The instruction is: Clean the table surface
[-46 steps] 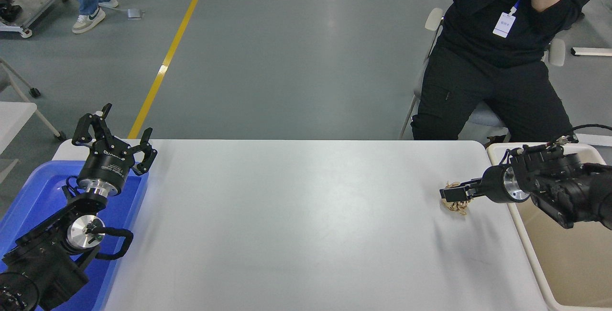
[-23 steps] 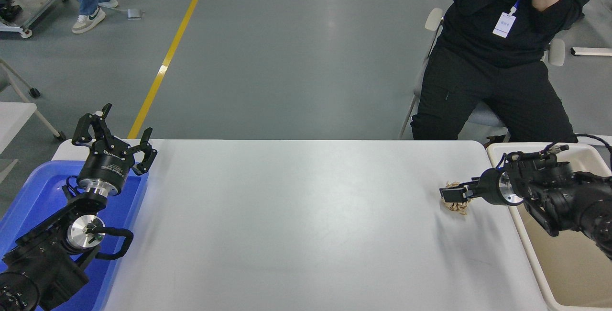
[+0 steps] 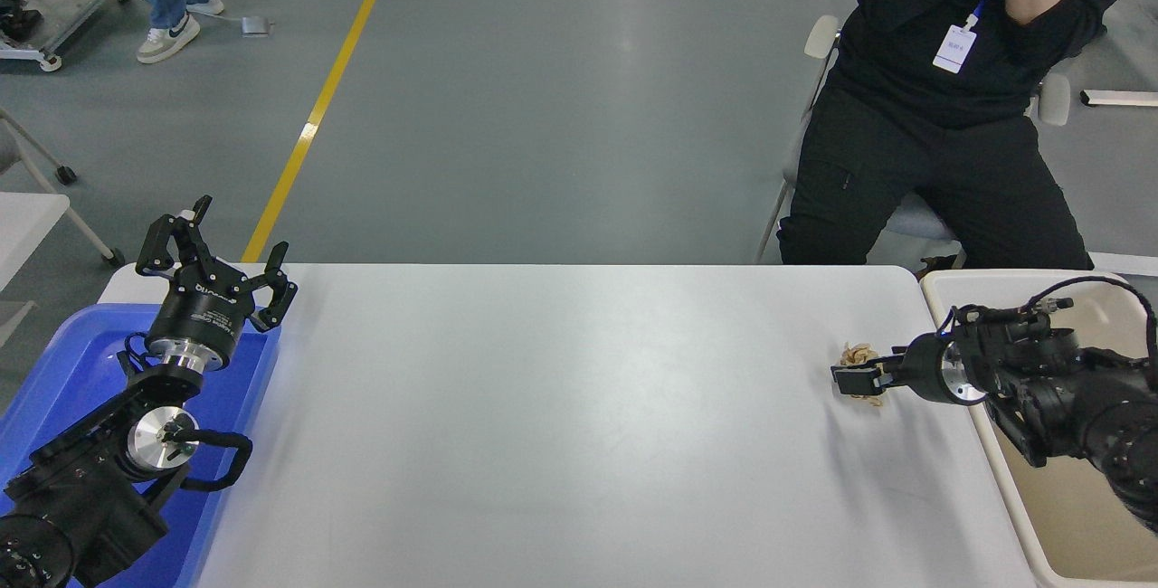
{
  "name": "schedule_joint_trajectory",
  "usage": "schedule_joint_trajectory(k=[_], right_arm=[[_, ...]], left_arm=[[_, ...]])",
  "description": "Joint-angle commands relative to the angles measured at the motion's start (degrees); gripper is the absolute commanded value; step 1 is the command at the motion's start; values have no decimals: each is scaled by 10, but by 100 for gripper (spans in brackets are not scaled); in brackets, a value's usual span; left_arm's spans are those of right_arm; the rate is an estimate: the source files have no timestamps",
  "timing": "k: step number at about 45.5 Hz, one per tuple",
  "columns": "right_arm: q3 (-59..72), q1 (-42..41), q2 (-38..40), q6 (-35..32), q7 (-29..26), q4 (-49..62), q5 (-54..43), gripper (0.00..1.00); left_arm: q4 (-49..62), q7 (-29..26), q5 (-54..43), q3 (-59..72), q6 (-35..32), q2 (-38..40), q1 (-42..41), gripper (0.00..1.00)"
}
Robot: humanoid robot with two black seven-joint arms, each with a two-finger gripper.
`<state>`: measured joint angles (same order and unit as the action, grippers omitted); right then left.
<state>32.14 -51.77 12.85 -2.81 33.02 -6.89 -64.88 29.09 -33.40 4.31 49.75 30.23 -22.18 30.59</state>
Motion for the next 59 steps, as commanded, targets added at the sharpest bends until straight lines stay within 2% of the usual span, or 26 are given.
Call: schedule_joint_trajectory(k=[1, 15, 25, 39, 44, 59], right_arm=[[0, 13, -8, 14, -10, 8, 23, 99], [3, 21, -14, 32, -23, 10, 27, 97], [13, 32, -14, 40, -21, 10, 26, 83], [13, 43, -21, 51, -19, 36, 28, 32], [11, 45, -22, 47, -19, 46, 44, 0], [8, 47, -18, 48, -14, 46, 84, 0]], left_arm=[[0, 0, 0, 0, 0, -1, 0, 100], [0, 0, 0, 0, 0, 0, 0, 100], [0, 0, 0, 0, 0, -1, 0, 100], [0, 0, 0, 0, 0, -1, 0, 100], [0, 0, 0, 0, 0, -1, 0, 100], [-1, 0, 0, 0, 0, 0, 0, 100]])
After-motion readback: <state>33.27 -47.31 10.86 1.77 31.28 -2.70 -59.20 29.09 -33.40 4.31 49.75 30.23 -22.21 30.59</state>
